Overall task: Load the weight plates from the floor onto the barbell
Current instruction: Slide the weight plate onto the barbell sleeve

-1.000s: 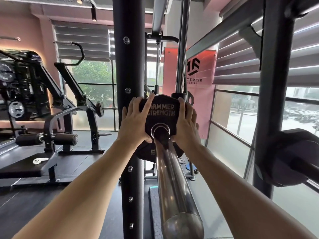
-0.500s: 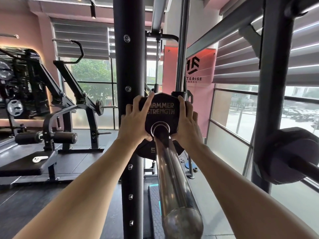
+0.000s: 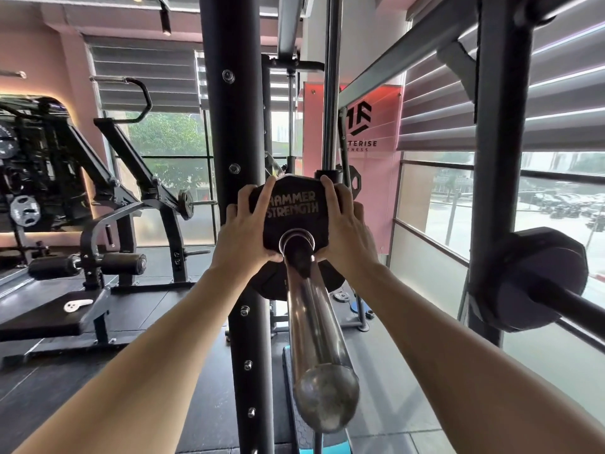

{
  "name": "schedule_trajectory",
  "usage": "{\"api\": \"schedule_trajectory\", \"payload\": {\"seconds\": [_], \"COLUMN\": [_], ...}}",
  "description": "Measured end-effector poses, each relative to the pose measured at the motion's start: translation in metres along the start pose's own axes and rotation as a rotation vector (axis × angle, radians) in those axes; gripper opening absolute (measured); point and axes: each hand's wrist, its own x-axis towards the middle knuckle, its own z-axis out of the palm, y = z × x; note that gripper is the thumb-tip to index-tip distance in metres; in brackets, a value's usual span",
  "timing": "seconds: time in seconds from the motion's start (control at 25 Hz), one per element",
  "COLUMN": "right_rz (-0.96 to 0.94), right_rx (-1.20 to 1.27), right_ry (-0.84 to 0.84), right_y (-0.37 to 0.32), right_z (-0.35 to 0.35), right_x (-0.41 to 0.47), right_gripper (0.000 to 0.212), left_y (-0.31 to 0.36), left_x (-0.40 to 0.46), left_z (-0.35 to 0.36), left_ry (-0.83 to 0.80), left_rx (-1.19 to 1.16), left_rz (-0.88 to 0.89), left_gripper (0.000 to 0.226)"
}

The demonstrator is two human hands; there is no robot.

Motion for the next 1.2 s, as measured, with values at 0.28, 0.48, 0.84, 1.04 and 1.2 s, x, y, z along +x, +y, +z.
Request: {"api": "schedule_trajectory", "payload": {"seconds": [0.28, 0.48, 0.84, 1.04, 1.2], "right_rz": [-0.019, -0.058, 0.036, 0.163, 0.278], "right_rx": [0.102, 0.106, 0.007, -0.074, -0.147], "right_ry": [0.045, 0.216, 0.311, 0.321, 0.316], "right_y": [0.012, 0.043, 0.183, 0.283, 0.364], "right_z": [-0.049, -0.101, -0.226, -0.279, -0.313], "right_x": [-0.014, -0.045, -0.152, -0.233, -0.312], "right_gripper": [0.109, 0.077, 0.083, 0.087, 0.089], "left_y": [0.015, 0.087, 0.297, 0.423, 0.526], "left_x": [-0.001, -0.010, -0.036, -0.068, -0.094], "left_z": [-0.041, -0.091, -0.067, -0.008, 0.036], "left_ry": [0.062, 0.022, -0.031, -0.087, -0.165], "left_rx": [0.092, 0.163, 0.137, 0.075, -0.050], "left_rz": [0.123, 0.244, 0.423, 0.517, 0.587], "left_gripper": [0.066, 0.070, 0.094, 0.095, 0.097]}}
